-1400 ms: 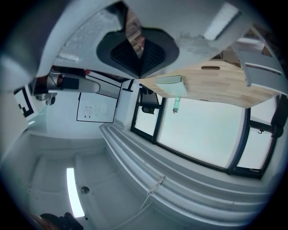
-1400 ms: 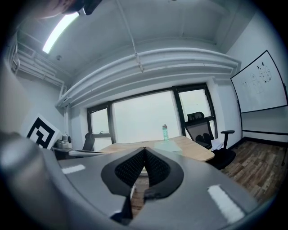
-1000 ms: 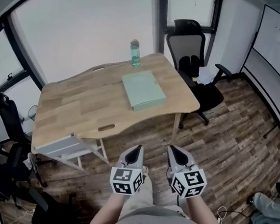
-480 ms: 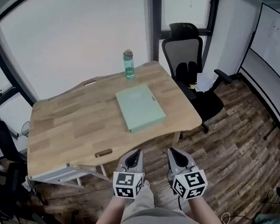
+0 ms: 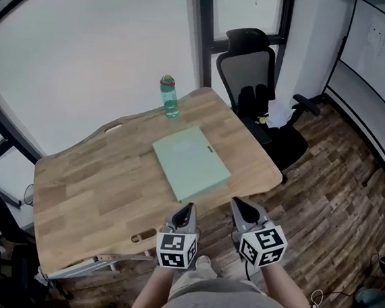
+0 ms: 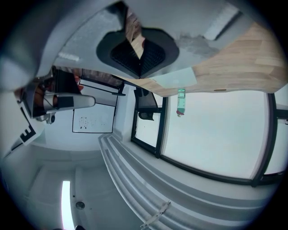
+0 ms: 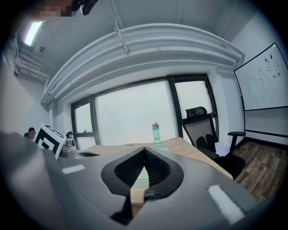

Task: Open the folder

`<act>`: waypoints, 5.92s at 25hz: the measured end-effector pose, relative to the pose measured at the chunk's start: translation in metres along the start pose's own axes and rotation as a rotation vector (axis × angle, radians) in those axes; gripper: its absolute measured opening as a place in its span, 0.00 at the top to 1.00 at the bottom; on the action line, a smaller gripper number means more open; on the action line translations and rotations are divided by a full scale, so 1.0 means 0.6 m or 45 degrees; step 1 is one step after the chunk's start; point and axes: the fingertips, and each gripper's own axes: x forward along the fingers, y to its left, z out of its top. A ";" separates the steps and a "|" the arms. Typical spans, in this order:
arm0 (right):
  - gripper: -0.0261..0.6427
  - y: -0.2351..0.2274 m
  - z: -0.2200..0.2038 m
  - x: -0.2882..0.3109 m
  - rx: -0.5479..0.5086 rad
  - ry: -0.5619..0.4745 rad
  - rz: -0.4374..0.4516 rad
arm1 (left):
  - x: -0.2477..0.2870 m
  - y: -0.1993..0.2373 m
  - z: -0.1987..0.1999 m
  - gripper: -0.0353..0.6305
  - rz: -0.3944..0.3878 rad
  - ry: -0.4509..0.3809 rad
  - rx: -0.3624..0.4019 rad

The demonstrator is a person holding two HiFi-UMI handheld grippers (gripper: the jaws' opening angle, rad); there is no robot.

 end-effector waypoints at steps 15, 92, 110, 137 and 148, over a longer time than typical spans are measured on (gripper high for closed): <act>0.96 -0.071 -0.020 0.181 0.012 0.092 -0.091 | 0.118 0.105 -0.012 0.94 -0.102 0.096 -0.007; 0.95 -0.271 -0.282 0.375 0.027 0.777 0.164 | 0.242 0.114 -0.183 0.77 -0.034 0.503 0.683; 0.95 -0.264 -0.282 0.376 0.046 0.773 0.085 | 0.146 0.163 -0.168 0.86 0.116 0.385 0.339; 0.95 -0.234 -0.287 0.384 0.055 0.750 0.006 | 0.018 0.363 -0.230 0.92 0.640 0.282 -0.352; 0.95 -0.232 -0.287 0.385 0.030 0.760 0.009 | -0.009 0.428 -0.313 0.83 0.847 0.303 -0.696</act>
